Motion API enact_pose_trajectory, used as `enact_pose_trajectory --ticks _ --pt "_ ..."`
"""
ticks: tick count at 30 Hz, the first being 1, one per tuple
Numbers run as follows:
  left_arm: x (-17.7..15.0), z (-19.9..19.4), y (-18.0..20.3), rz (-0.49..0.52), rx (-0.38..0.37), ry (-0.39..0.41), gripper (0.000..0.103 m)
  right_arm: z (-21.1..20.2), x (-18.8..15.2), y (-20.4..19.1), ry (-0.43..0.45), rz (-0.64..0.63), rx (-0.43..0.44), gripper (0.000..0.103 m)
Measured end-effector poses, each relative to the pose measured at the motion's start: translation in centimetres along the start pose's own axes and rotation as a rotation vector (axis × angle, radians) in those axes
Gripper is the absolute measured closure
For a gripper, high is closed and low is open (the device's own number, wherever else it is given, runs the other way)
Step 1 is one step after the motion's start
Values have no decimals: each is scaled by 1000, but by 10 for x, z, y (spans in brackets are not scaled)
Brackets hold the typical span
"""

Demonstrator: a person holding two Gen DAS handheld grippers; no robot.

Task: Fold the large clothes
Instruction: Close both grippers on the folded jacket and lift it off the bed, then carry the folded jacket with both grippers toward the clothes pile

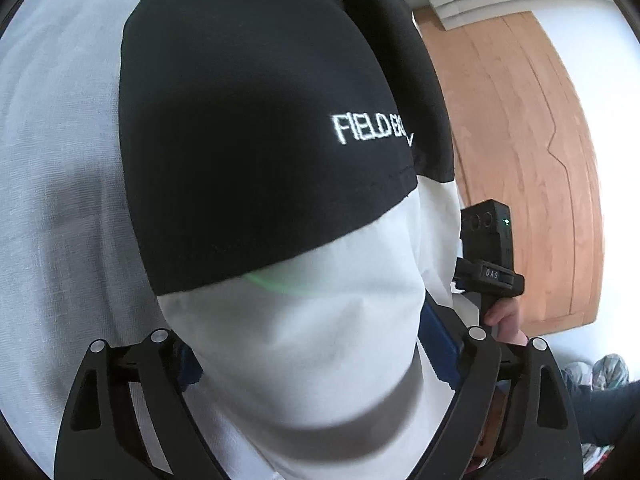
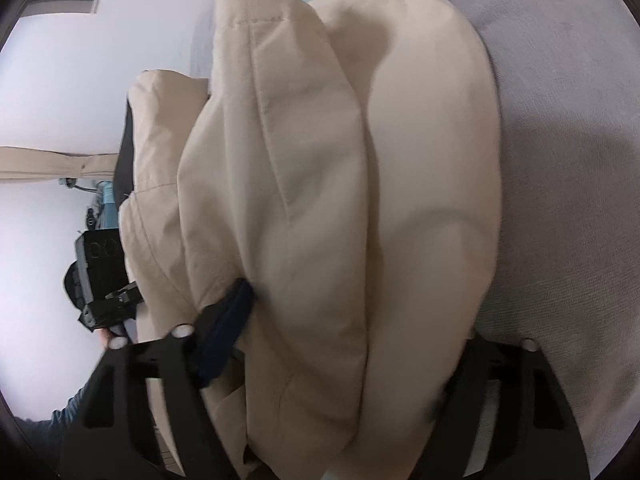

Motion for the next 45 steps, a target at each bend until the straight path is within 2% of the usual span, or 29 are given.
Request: enact_pose_trajectory --ticks 2,4,5,7,11,16,22,36,45 --pt "-1 -3 -1 17 30 2 30 -9 1 2 10 -1 3 57" --pt "-4 -7 2 36 47 1 43 -16 -1 -1 23 -15 11 68" --pt "-4 -7 4 38 50 2 46 -20 -2 -4 31 -29 11 73" --pt "-1 -8 10 48 57 7 53 -26 -4 -9 37 -37 17 78" --pt "6 -15 16 72 66 18 59 -28 -3 -12 40 -31 38 84" --pt "7 -13 25 94 58 33 65 -35 -6 -33 80 -81 85 87" --pt "12 -15 24 111 58 40 68 -40 -8 -31 102 -71 119 88" --pt "34 -25 39 211 47 73 69 -75 -3 -41 161 -134 112 88" --pt "35 -55 61 241 69 125 69 -97 -5 -68 173 -200 139 88"
Point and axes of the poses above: each gripper's, at about its wrist camera, not at the fingertips, and z roughly the way its jaws point, y to its right, x to its top, the point moved 9 cm from there along z, roughly the way its jaws point, and after that the axes turned 4 degrees about y, right-handed, at the moved point
